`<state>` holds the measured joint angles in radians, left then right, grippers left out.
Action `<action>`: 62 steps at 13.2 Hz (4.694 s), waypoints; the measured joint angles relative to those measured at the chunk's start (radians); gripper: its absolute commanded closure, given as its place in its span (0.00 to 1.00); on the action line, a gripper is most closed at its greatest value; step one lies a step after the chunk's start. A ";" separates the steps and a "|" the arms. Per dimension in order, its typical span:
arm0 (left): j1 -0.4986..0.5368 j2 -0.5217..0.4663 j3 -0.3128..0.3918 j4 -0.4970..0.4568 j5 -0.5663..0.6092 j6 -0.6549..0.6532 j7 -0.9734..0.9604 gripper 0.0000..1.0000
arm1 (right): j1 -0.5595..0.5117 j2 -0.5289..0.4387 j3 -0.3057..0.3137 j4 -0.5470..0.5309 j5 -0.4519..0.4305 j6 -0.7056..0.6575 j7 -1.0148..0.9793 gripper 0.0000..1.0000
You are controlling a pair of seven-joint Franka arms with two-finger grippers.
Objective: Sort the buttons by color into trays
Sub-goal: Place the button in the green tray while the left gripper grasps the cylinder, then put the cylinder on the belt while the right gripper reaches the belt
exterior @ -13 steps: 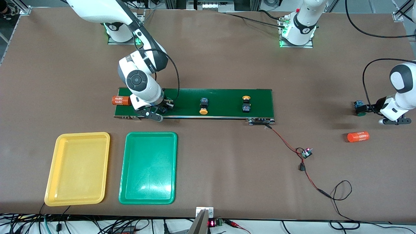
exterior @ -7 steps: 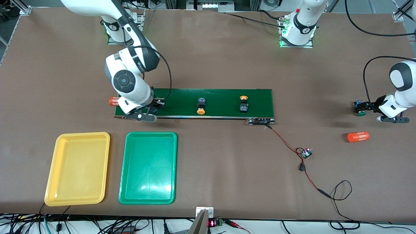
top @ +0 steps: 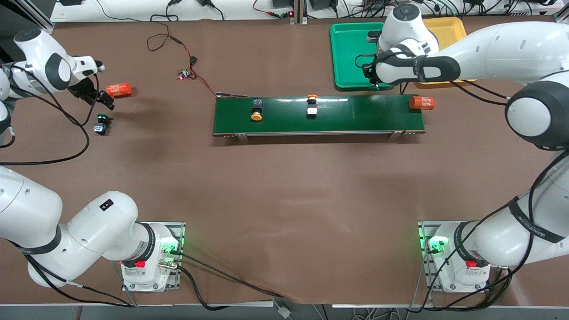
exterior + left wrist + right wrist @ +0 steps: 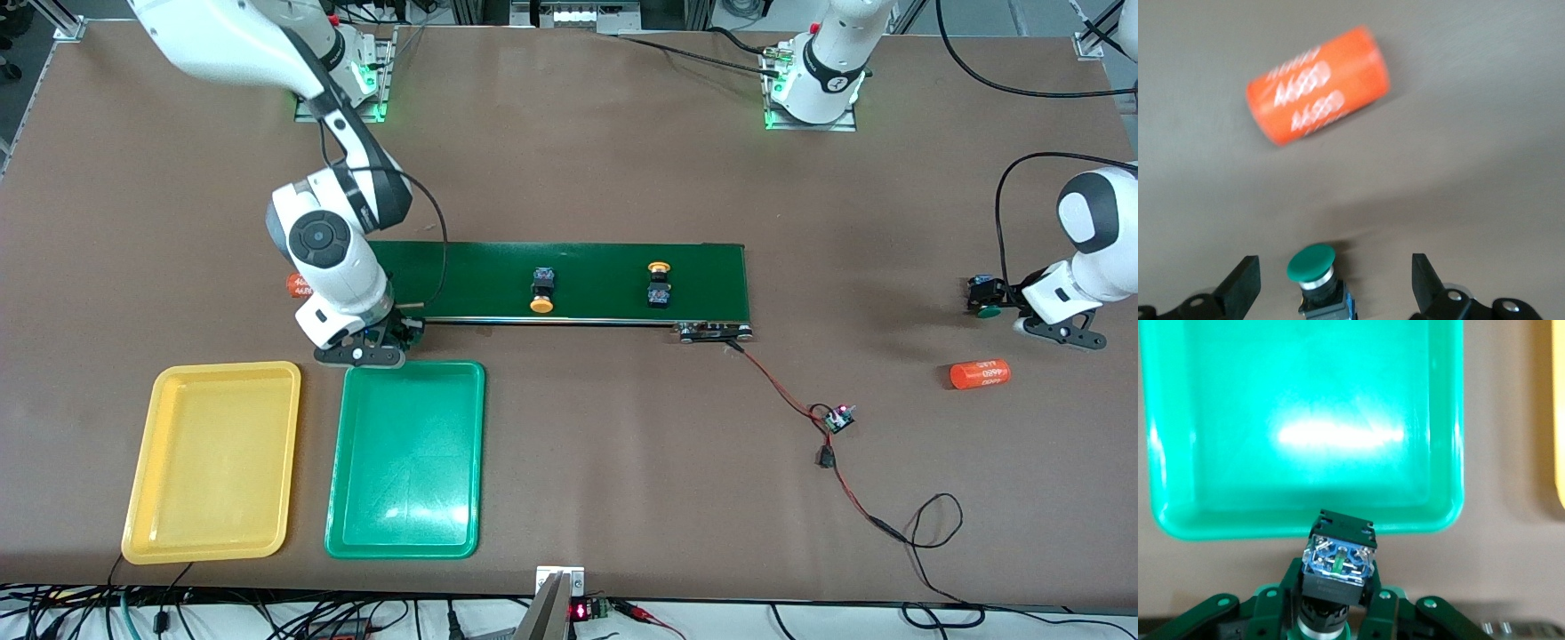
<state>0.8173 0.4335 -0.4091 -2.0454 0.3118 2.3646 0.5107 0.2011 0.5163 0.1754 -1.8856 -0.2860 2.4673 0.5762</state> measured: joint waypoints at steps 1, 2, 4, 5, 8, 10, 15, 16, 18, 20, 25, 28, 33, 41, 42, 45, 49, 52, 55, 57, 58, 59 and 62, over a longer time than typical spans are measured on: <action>-0.021 -0.021 -0.003 0.000 0.001 -0.025 0.033 0.00 | -0.009 0.033 -0.002 0.012 -0.019 0.033 0.000 0.94; -0.033 -0.037 -0.011 0.003 0.001 -0.044 0.094 0.00 | -0.018 0.065 -0.002 0.032 -0.037 0.060 0.000 0.94; -0.043 -0.040 -0.022 0.020 0.002 -0.055 0.300 0.00 | -0.026 0.102 -0.006 0.073 -0.073 0.085 0.000 0.94; -0.043 -0.026 -0.023 0.043 0.002 -0.054 0.429 0.00 | -0.026 0.111 -0.012 0.088 -0.092 0.092 0.000 0.94; -0.045 0.041 -0.023 0.127 0.002 -0.053 0.737 0.00 | -0.027 0.129 -0.021 0.119 -0.110 0.106 -0.008 0.94; -0.055 0.082 -0.025 0.143 0.002 -0.053 0.917 0.00 | -0.032 0.140 -0.026 0.156 -0.110 0.099 -0.014 0.94; -0.074 0.144 -0.026 0.149 0.002 0.080 1.193 0.00 | -0.032 0.123 -0.009 0.219 -0.015 -0.056 -0.014 0.94; -0.074 0.148 -0.026 0.161 0.002 0.082 1.220 0.00 | -0.031 0.117 -0.005 0.234 -0.012 -0.085 -0.015 0.94; -0.074 0.160 -0.026 0.178 0.002 0.082 1.226 0.00 | -0.031 0.116 -0.006 0.242 -0.012 -0.097 -0.055 0.94; -0.068 0.188 -0.024 0.202 0.002 0.082 1.227 0.00 | -0.035 0.118 -0.013 0.242 -0.012 -0.096 -0.135 0.94; -0.045 0.242 -0.021 0.240 0.002 0.082 1.232 0.00 | -0.054 0.158 -0.027 0.247 -0.014 0.032 -0.242 0.93; -0.036 0.262 -0.021 0.254 0.002 0.082 1.236 0.00 | -0.061 0.235 -0.049 0.283 -0.014 0.106 -0.304 0.66; -0.035 0.289 -0.021 0.260 0.002 0.082 1.240 0.08 | -0.064 0.287 -0.047 0.322 -0.014 0.141 -0.310 0.00; -0.034 0.288 -0.028 0.277 0.001 0.082 1.283 1.00 | -0.042 -0.047 0.036 0.446 0.178 -0.680 -0.260 0.00; -0.037 0.274 -0.031 0.277 0.000 0.081 1.277 1.00 | -0.043 -0.113 0.035 0.463 0.189 -0.806 -0.260 0.00; -0.069 0.184 -0.038 0.254 -0.004 -0.004 1.137 1.00 | -0.060 -0.260 0.029 0.470 0.210 -1.096 -0.255 0.00; -0.154 0.008 -0.043 0.148 -0.031 -0.146 0.838 1.00 | -0.146 -0.289 0.019 0.464 0.223 -1.211 -0.256 0.00; -0.243 -0.070 -0.045 0.086 -0.051 -0.153 0.774 1.00 | -0.154 -0.289 0.021 0.461 0.226 -1.210 -0.256 0.00; -0.385 -0.126 -0.049 0.046 -0.052 -0.153 0.814 1.00 | -0.130 -0.289 0.031 0.469 0.231 -1.166 -0.257 0.00; -0.471 -0.163 -0.066 0.012 -0.056 -0.154 0.823 1.00 | -0.086 -0.288 0.035 0.471 0.233 -1.123 -0.253 0.00; -0.496 -0.173 -0.093 -0.007 -0.061 -0.154 0.824 1.00 | -0.070 -0.287 0.035 0.471 0.233 -1.112 -0.248 0.00; -0.517 -0.179 -0.138 -0.032 -0.065 -0.154 0.824 1.00 | -0.054 -0.286 0.036 0.471 0.233 -1.106 -0.239 0.00; -0.565 -0.178 -0.191 -0.052 -0.123 -0.150 0.825 1.00 | -0.056 -0.273 0.031 0.470 0.233 -1.109 -0.237 0.00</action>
<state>0.2519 0.2550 -0.5999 -2.0972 0.1889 2.2150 1.3357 0.1453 0.2431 0.2067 -1.4160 -0.0531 1.3580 0.3392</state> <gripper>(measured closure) 0.498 0.000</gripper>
